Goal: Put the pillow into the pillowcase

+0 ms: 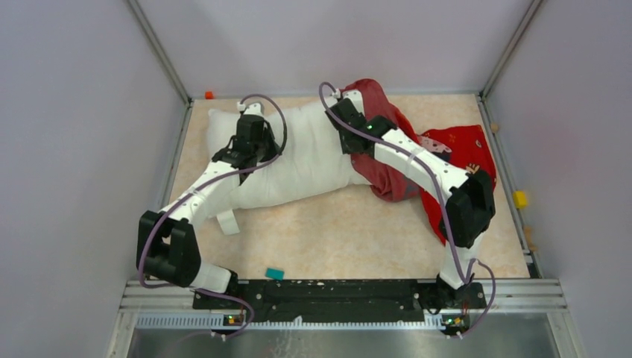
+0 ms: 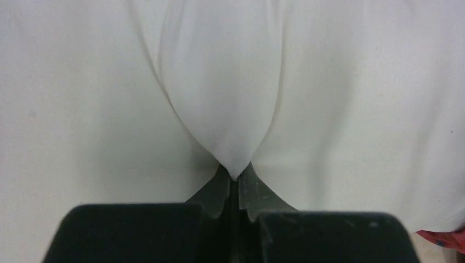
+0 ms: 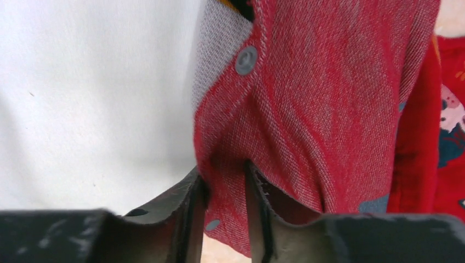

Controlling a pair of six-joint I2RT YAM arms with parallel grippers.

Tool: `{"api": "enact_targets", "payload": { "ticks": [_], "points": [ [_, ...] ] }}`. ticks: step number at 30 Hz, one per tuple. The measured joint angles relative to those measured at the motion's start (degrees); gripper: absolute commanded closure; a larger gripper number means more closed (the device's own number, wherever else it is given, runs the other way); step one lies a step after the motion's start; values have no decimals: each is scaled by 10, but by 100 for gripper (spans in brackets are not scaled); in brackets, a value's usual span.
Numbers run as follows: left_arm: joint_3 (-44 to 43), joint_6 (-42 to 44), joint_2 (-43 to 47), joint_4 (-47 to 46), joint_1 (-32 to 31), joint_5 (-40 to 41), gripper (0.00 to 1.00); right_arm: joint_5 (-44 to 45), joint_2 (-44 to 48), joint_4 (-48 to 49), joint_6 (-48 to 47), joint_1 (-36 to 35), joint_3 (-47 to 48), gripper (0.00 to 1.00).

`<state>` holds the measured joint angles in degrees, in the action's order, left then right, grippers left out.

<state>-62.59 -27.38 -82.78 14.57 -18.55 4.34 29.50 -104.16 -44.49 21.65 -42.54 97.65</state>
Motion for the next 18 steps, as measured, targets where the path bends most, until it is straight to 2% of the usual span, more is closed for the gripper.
{"api": "enact_targets", "payload": {
  "ticks": [1, 2, 7, 12, 15, 18],
  "points": [
    [2, 0, 0, -2, 0, 0, 100, 6, -4, -6, -3, 0, 10, 98],
    [3, 0, 0, -3, 0, 0, 100, 10, -11, -14, -6, 0, 27, 100],
    [1, 15, 14, 9, -8, 3, 100, 22, -60, -67, -11, -17, 158, 100],
    [-71, 33, 24, 106, -80, 47, 100, 15, -128, -141, -7, -102, 368, 100],
    [-107, 27, 32, 162, -99, 61, 100, -1, -132, -150, 3, -137, 393, 100],
    [-107, 19, 49, 205, -78, 54, 100, -20, -121, -135, 17, -139, 353, 97]
  ]
}}
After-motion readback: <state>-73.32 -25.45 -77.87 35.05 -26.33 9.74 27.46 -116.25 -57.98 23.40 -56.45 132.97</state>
